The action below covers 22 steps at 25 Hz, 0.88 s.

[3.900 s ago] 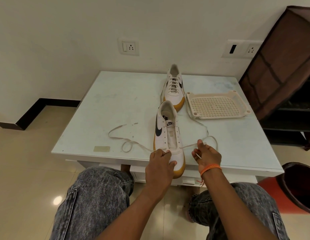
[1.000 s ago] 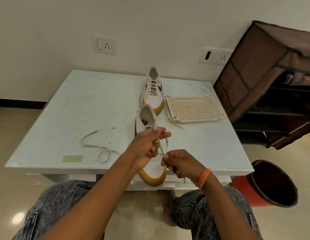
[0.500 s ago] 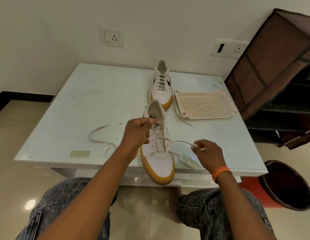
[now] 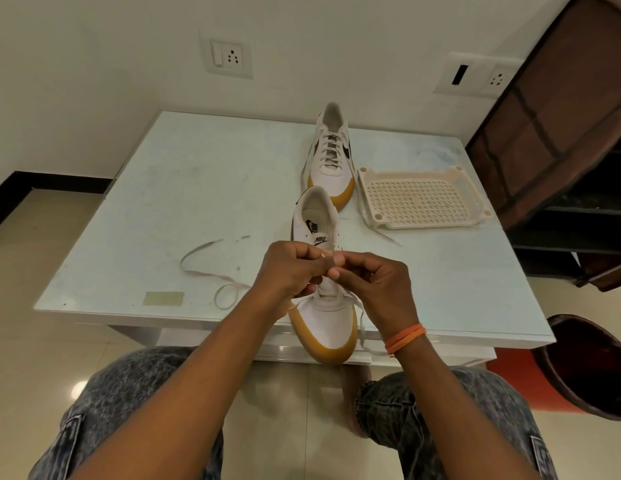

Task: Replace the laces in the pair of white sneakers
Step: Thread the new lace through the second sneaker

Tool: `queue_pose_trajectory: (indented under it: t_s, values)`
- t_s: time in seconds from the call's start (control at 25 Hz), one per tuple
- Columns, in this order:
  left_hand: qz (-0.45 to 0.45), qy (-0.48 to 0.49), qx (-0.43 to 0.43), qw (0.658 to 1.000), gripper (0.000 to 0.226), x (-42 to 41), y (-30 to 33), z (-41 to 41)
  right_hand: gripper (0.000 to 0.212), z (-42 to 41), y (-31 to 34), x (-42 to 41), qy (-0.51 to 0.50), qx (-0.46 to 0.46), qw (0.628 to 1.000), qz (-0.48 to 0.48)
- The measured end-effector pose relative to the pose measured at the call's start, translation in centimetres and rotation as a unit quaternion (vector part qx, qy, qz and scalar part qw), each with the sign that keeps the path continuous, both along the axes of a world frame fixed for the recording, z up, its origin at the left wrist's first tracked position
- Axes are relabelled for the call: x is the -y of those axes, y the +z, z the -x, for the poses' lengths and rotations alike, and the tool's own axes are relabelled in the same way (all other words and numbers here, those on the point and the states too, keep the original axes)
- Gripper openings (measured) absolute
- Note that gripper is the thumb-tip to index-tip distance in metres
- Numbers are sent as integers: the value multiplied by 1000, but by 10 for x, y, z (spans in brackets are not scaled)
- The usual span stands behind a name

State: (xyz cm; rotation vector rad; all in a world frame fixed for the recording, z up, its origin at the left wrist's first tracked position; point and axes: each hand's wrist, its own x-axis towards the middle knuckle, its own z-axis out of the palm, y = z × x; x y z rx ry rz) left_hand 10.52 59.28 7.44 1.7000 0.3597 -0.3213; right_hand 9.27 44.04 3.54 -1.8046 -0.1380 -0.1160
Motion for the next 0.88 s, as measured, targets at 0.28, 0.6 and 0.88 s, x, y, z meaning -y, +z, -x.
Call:
queue_pose_trajectory:
  t_s: [0.28, 0.6, 0.88]
  values:
    - [55, -37, -50, 997, 20, -6, 3, -4, 18, -4, -10, 9, -33, 31, 995, 87]
    - [-289, -81, 27, 954, 7, -13, -37, 0, 9, -6, -40, -11, -78, 124, 905, 401]
    - [-236, -5, 32, 971, 8, -6, -50, 4, 9, -7, -53, -29, -115, 21, 929, 352]
